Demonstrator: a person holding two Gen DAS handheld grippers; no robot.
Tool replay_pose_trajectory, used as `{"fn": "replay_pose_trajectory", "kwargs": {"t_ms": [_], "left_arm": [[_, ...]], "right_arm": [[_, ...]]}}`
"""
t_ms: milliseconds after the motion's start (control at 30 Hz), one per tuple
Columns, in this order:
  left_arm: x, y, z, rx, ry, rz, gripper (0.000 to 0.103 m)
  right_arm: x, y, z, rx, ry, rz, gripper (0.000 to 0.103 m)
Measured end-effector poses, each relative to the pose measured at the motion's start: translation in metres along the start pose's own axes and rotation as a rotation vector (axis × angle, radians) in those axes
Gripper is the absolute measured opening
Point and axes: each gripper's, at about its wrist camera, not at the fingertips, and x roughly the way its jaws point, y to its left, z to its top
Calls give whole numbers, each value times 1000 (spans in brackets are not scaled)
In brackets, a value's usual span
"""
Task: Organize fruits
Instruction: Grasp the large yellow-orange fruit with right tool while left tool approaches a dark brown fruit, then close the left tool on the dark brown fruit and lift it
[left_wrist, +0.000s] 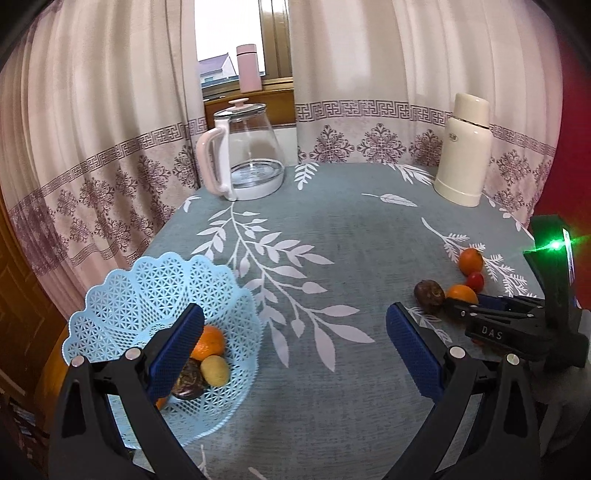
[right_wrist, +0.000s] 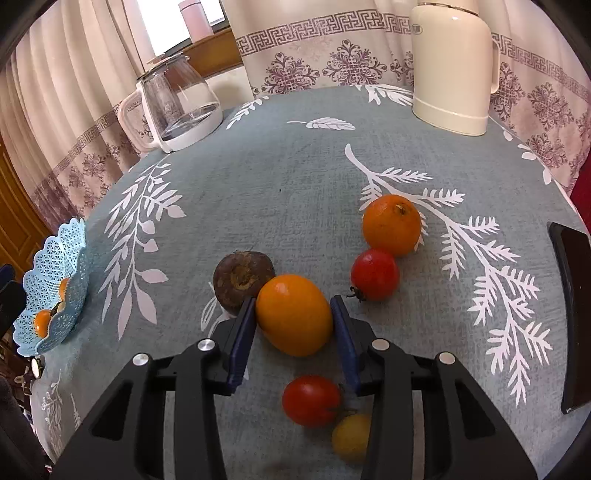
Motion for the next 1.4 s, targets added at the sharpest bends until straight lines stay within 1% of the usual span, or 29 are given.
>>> {"fn": "replay_pose_trajectory", "kwargs": {"t_ms": [100, 367, 533, 600, 833, 1000, 1100, 1133, 1167, 1267, 1400], "left_arm": [[5, -8, 1, 19, 7, -7, 100], [25, -38, 1, 65, 34, -21, 100], [41, -69, 2, 137, 47, -66, 100], [52, -79, 4, 148, 71, -90, 100], [87, -102, 9, 167, 142, -133, 100], [109, -114, 9, 158, 206, -196, 87], [120, -120, 5, 142, 246, -250, 79], [124, -122, 3, 141, 260, -272, 74], [127, -124, 1, 144, 269, -279, 69], [130, -128, 0, 149, 267, -276, 61], [129, -128, 0, 147, 258, -305, 48]], "right_arm": [[-6, -2, -2, 9, -10, 12, 41], [-40, -23, -8, 71, -81, 39, 41], [-55, -41, -12, 88, -122, -2, 41], [-57, -47, -13, 94, -129, -13, 41], [-57, -69, -15, 135, -135, -27, 41], [-52, -72, -17, 140, -131, -23, 41], [-48, -72, -19, 137, -121, -16, 41], [-47, -72, -20, 137, -119, -15, 41], [-47, -72, -20, 137, -118, -14, 41], [-47, -73, -21, 143, -122, -10, 41], [-45, -74, -21, 149, -121, -8, 41]]}}
